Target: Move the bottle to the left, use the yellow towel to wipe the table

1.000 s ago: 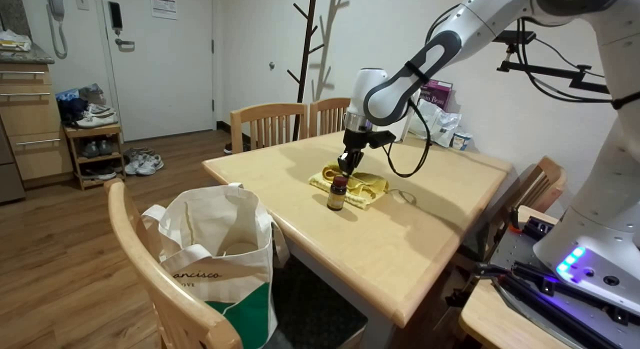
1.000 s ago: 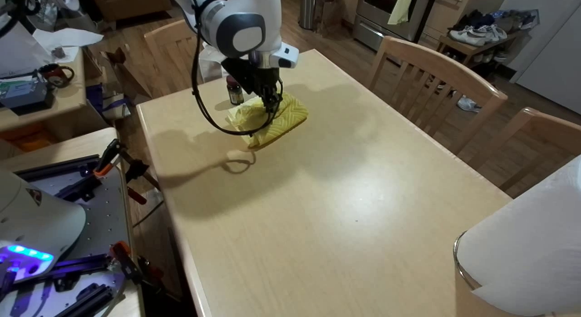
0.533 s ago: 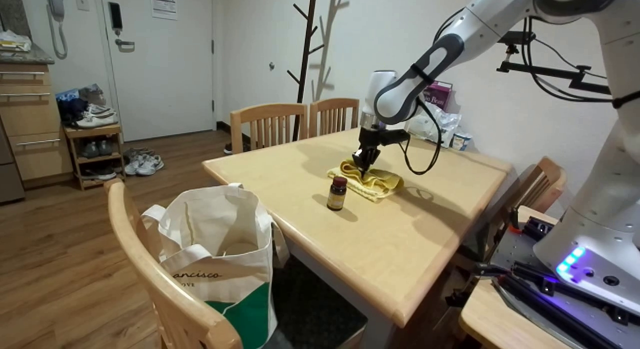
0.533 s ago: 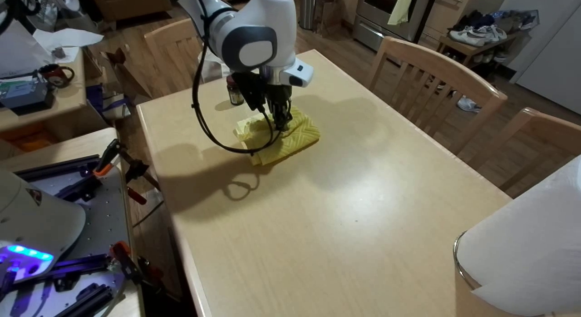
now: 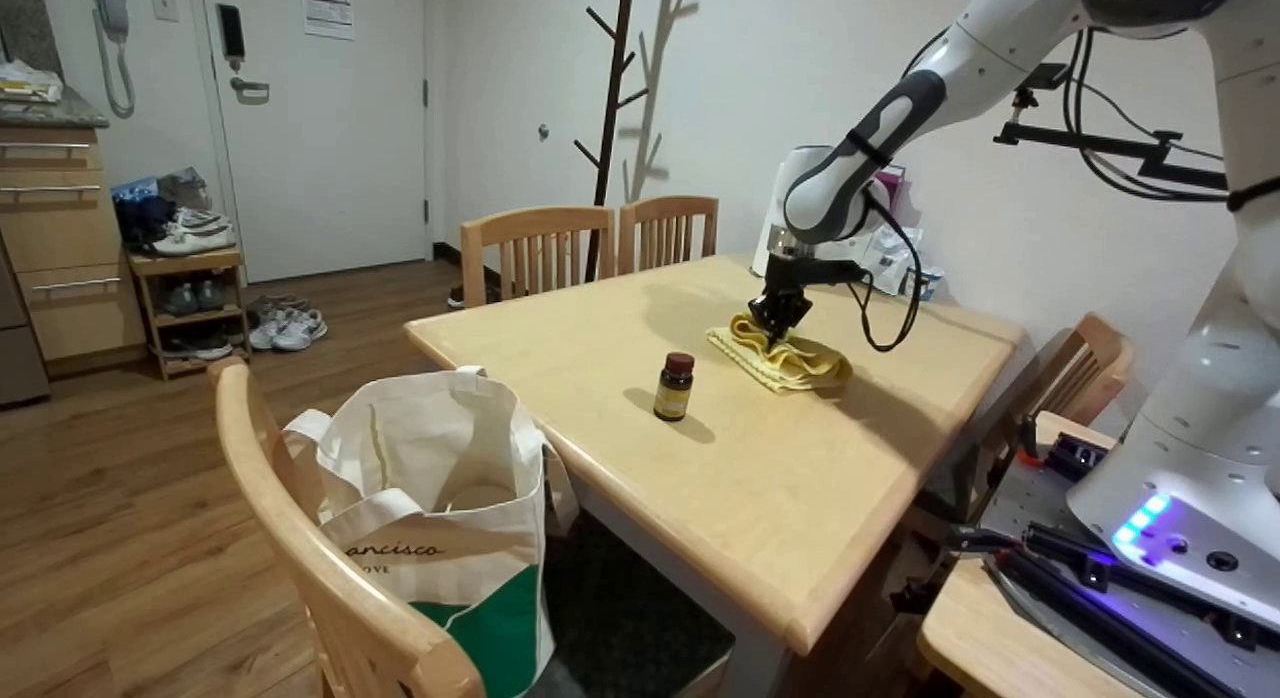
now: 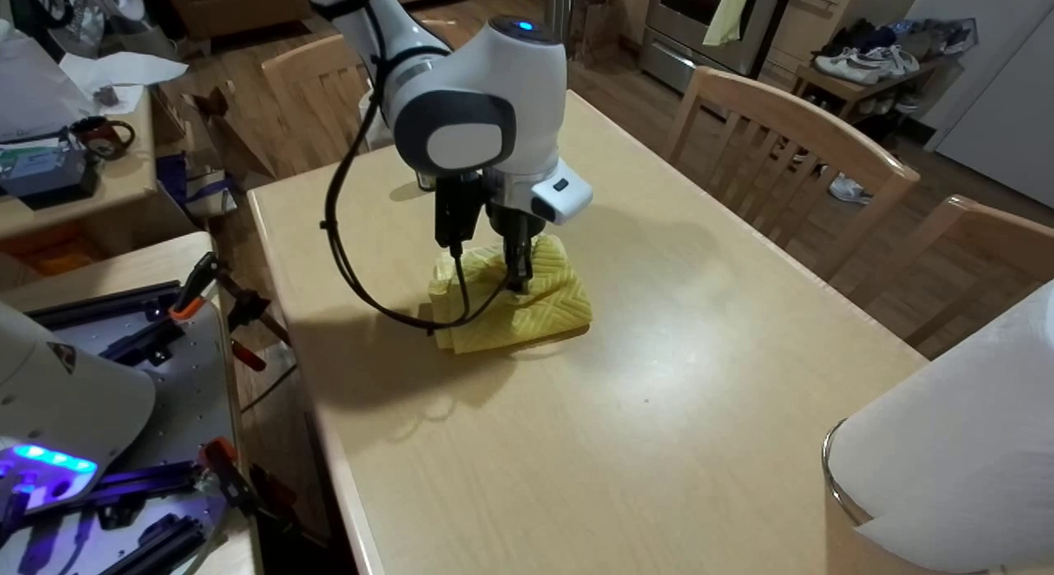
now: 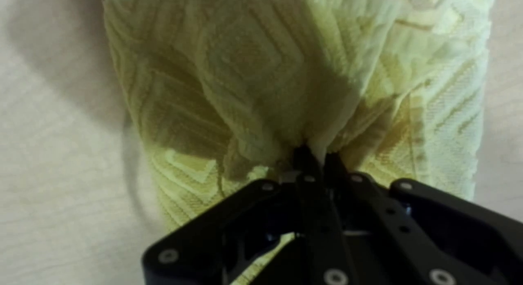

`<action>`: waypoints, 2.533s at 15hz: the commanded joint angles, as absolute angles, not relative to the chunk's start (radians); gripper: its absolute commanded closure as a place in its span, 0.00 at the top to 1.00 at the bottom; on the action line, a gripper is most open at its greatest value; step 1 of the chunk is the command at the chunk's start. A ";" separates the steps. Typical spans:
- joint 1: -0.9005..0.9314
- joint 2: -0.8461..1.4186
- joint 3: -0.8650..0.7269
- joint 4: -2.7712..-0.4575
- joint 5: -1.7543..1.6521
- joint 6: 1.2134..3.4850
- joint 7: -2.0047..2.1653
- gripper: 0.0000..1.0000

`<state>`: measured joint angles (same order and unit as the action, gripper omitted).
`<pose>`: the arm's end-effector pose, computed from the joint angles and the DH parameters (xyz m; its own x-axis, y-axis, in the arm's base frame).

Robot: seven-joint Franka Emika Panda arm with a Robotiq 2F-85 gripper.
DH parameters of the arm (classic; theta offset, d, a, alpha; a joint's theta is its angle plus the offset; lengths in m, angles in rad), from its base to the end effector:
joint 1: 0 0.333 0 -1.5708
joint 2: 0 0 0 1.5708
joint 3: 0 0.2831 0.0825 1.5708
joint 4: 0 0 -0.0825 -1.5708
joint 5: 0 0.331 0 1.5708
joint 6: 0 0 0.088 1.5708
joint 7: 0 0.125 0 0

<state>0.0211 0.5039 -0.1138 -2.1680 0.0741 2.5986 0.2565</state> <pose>0.5090 -0.0508 0.1539 0.9182 -0.3915 -0.0604 -0.3898 -0.9201 0.0376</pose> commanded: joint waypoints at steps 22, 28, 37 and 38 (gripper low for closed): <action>0.099 0.452 0.043 -2.158 -0.033 2.520 0.002 0.66; 0.106 0.326 -0.016 -2.190 -0.158 2.494 0.024 0.99; -0.001 0.095 0.062 -2.279 0.108 2.505 -0.238 1.00; -0.008 0.072 0.066 -2.286 0.156 2.507 -0.287 1.00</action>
<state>0.0346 0.1679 0.0378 -2.2278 0.0431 2.5143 -0.1593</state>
